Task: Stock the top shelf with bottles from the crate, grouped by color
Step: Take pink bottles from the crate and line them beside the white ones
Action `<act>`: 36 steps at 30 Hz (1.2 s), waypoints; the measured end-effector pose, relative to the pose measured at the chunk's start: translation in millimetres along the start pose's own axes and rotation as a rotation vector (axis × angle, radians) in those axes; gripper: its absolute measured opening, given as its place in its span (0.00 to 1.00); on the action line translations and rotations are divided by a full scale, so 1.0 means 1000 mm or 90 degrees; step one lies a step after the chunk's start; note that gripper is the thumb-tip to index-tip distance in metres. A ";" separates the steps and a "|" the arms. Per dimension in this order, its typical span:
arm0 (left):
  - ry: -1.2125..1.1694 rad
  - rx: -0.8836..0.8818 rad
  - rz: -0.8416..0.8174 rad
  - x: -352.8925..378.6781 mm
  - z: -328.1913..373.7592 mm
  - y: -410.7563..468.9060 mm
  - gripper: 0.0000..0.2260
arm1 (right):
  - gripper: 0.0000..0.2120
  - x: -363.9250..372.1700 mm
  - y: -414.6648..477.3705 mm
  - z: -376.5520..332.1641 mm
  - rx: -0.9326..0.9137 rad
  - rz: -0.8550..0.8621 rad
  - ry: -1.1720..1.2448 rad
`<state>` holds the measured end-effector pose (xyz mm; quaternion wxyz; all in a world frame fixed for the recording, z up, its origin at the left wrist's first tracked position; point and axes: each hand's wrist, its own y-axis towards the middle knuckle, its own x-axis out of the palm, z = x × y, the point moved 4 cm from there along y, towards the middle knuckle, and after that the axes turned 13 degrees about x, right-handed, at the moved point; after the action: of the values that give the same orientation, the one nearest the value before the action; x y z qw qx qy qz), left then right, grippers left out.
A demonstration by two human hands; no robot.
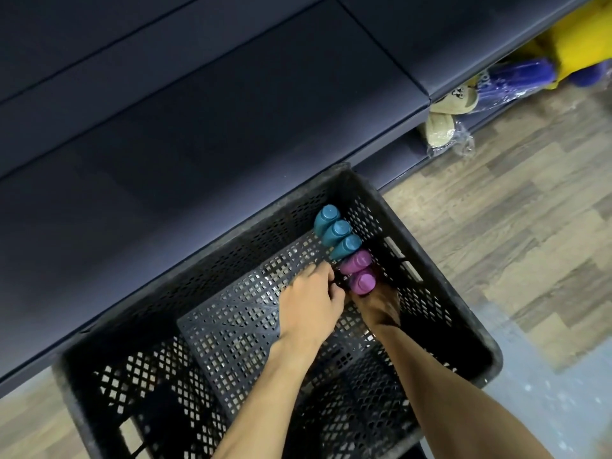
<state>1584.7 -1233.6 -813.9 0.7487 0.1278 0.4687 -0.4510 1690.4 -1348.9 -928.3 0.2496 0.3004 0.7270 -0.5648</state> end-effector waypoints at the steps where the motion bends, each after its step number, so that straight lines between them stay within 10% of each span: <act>1: -0.004 -0.001 0.003 -0.001 0.000 -0.002 0.04 | 0.23 0.004 0.002 0.004 0.012 0.004 0.007; 22: 0.154 0.139 0.101 -0.264 0.134 -0.054 0.06 | 0.22 -0.234 -0.229 -0.088 -0.288 0.185 0.086; 36: 0.212 0.208 0.372 -0.490 0.209 -0.150 0.06 | 0.27 -0.407 -0.440 -0.210 -0.608 0.397 0.102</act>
<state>1512.3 -1174.0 -268.7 0.7290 0.4458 0.4496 -0.2602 1652.3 -1288.4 -296.9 0.4563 0.3965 0.7951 -0.0487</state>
